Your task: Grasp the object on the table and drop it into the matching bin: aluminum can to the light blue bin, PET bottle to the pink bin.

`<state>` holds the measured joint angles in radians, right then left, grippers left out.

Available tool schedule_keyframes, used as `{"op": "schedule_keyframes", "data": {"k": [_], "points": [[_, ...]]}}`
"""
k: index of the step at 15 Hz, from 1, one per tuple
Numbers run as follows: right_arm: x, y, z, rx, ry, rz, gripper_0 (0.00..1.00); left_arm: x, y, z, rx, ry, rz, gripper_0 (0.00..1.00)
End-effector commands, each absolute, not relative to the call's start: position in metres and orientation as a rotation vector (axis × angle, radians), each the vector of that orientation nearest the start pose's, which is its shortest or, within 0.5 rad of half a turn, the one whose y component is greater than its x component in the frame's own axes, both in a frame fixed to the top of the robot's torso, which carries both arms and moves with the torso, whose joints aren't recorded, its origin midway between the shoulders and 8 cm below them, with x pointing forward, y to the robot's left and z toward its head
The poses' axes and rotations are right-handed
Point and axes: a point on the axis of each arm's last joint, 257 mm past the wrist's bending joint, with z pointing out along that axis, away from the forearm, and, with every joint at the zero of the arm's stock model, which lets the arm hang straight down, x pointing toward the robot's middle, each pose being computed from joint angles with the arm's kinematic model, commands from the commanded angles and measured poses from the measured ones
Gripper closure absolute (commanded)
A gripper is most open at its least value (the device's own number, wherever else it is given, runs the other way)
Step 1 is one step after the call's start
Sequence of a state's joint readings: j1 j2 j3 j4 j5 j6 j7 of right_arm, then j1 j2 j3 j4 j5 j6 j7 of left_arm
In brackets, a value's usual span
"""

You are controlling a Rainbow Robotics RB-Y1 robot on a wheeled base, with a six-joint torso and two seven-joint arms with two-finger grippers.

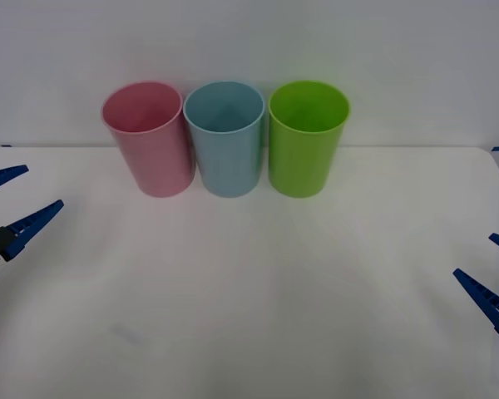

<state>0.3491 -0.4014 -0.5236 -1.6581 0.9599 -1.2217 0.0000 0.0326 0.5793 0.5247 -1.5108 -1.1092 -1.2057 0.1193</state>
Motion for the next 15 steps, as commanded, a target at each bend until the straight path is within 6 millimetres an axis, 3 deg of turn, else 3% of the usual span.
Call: {"op": "schedule_keyframes", "data": {"k": [1, 7, 11, 15], "points": [[0.342, -0.330, -0.169, -0.465, 1.441, 0.567, 0.00, 0.414, 0.370, -0.118, 0.615, 1.474, -0.469, 0.00], [0.342, -0.330, -0.169, -0.465, 1.441, 0.567, 0.00, 0.382, 0.403, -0.132, 0.592, 1.542, -0.436, 0.00], [0.342, -0.330, -0.169, -0.465, 1.441, 0.567, 0.00, 0.375, 0.403, -0.145, 0.576, 1.574, -0.449, 0.00], [0.342, -0.330, -0.169, -0.465, 1.441, 0.567, 0.00, 0.375, 0.403, -0.145, 0.576, 1.574, -0.449, 0.00]]}}
